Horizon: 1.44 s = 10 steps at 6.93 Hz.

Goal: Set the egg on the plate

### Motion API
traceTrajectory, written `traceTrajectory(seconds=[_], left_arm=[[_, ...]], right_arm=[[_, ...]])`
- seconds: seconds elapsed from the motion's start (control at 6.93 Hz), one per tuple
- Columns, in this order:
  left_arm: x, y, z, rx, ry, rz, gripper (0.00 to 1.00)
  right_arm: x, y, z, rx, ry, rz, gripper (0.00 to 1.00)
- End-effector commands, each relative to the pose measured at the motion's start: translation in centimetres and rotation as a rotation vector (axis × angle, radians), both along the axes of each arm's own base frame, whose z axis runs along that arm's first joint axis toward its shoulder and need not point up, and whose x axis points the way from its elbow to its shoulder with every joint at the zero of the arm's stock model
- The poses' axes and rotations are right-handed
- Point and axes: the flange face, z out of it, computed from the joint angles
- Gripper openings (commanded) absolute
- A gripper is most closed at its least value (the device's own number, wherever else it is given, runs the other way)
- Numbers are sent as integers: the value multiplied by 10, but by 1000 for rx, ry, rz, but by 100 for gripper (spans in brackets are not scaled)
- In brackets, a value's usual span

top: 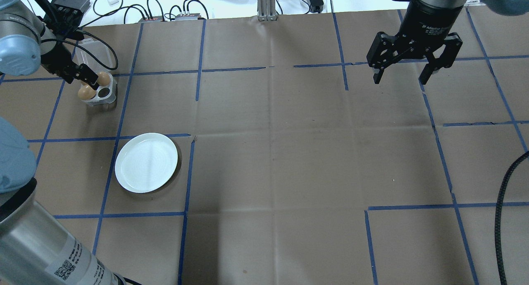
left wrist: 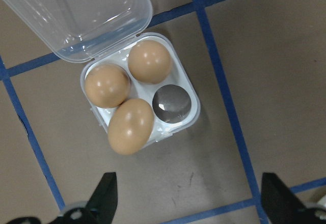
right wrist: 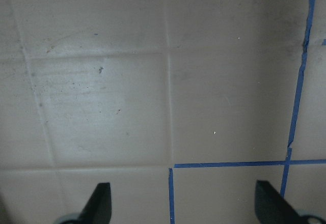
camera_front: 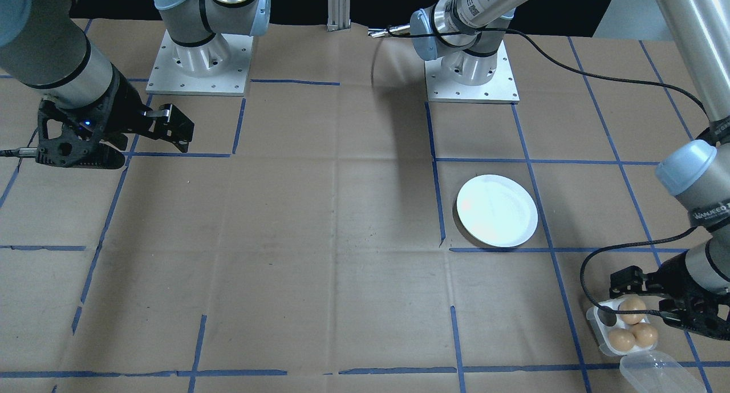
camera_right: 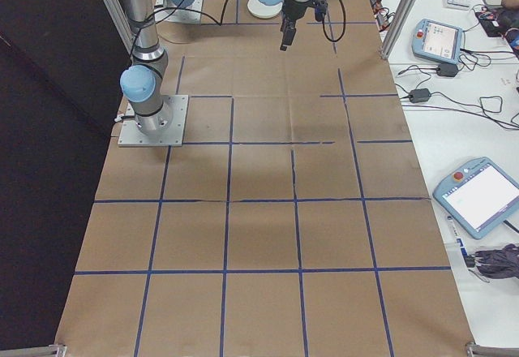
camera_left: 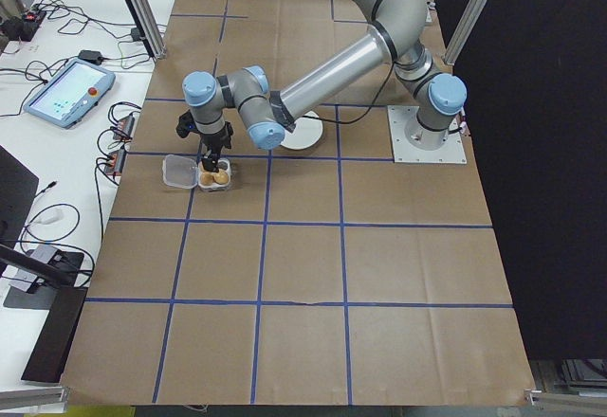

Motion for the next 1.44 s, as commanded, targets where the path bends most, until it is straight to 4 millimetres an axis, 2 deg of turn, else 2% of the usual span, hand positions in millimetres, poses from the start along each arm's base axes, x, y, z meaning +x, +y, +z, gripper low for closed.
traceTrajectory(seconds=[0.0, 0.29, 0.58, 0.87, 1.3], left_arm=[[5, -8, -16, 12, 0, -17, 100], [10, -10, -31, 49, -23, -26, 99], [14, -9, -33, 72, -51, -25, 97], [15, -8, -34, 79, -61, -26, 88], [17, -6, -40, 106, -77, -24, 86]], right_arm=[[0, 0, -1, 1, 1, 0, 100], [0, 0, -1, 1, -1, 0, 100], [0, 0, -1, 1, -1, 0, 100], [0, 0, 0, 0, 0, 0, 100], [0, 0, -1, 1, -1, 0, 100]])
